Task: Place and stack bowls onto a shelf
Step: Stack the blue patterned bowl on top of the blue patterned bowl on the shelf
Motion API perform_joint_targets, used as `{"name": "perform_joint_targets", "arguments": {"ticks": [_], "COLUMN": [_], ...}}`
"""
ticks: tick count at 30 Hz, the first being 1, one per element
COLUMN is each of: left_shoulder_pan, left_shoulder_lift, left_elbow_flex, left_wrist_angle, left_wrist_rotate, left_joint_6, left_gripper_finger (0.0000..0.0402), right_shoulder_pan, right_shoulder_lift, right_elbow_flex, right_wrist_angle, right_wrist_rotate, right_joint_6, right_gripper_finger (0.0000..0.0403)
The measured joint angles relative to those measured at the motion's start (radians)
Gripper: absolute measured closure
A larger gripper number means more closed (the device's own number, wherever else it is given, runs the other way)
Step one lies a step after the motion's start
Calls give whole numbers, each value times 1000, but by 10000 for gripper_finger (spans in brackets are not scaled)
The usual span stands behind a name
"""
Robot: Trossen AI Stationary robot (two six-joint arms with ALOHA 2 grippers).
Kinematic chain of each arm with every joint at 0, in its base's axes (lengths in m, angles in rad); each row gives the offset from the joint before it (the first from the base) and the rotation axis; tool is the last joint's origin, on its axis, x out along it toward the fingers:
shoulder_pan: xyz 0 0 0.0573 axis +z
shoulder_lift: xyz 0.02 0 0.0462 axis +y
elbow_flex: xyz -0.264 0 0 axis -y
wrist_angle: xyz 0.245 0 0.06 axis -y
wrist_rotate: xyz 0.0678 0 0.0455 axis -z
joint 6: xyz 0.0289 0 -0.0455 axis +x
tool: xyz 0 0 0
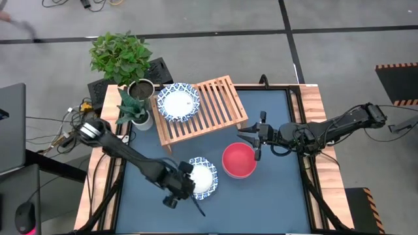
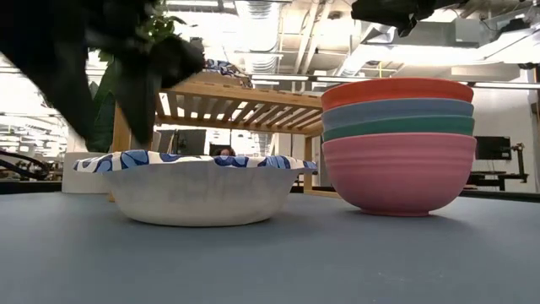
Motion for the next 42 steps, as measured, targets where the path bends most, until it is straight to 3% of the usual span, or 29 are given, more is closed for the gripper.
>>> {"name": "perform_joint_targets", "arguments": {"ticks": [4,12,22,27,32,42], "left_shoulder_pan": [0,5,12,12,-1,-34], "left_shoulder_lift": [69,65,66,66,43,-80], "left_elbow_flex": [0,2,2,12,84,312], "left_wrist_angle": [13,16,8,-10,-64,-152], "left_wrist_rotate": [29,40,36,36,104,129], "left_joint_6": [2,19,81,76,52,49], "left_gripper_finger": [222,236,390,398,399,401], "right_shoulder_pan": [0,0,0,0,0,-3], "right_shoulder_lift": [0,0,0,0,0,0], "right_elbow_flex": [0,0,0,0,0,0], "right_wrist_angle": [-5,-9,-51,-53,-53,-52], "right_wrist_rotate": [0,0,0,0,0,0], "right_joint_6": [0,1,61,62,61,58], "right_gripper_finger": [284,284,284,284,284,284]}}
